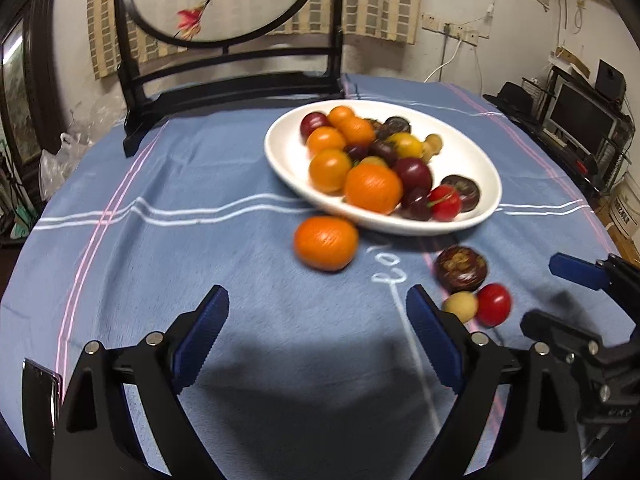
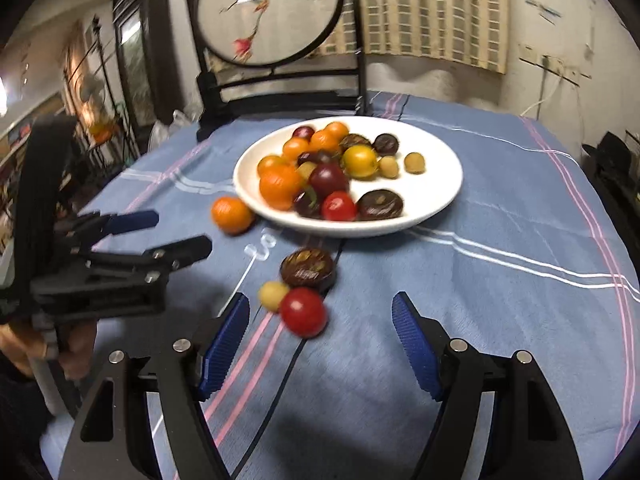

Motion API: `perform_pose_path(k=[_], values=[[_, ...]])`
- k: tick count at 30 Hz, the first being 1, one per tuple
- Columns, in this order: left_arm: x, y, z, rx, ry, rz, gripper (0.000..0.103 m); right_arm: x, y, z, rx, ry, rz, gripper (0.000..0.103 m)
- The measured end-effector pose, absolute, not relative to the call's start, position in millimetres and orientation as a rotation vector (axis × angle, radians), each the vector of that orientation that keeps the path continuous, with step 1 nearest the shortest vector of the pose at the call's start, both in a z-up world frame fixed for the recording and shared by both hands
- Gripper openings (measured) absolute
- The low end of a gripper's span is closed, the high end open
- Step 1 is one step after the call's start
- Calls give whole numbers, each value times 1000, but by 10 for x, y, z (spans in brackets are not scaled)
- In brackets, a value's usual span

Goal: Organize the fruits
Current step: 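Move both open tools back toward the remaining fruits on the cloth, then grasp the last red tomato with right tool while left tool grasps the mandarin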

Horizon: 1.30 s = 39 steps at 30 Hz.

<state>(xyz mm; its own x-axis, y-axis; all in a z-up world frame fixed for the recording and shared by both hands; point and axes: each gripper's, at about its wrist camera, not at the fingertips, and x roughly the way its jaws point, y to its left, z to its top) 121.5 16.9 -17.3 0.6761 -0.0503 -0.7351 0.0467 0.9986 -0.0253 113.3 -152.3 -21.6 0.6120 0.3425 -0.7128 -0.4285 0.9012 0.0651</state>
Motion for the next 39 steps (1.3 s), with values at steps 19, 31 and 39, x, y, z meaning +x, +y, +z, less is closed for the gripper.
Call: perform_pose_path(k=[19,31,39], values=[[1239,240,-279,-35,862,-78,88,1346,-1240,-455,-211,901,453,30],[1294,227,-385,-59,880,-71,87,1315,-1425,-361,-119,903,440,30],[1597,149,-351,-54,928,-58,77,1309,-1489,-314,-83,905,443,31]])
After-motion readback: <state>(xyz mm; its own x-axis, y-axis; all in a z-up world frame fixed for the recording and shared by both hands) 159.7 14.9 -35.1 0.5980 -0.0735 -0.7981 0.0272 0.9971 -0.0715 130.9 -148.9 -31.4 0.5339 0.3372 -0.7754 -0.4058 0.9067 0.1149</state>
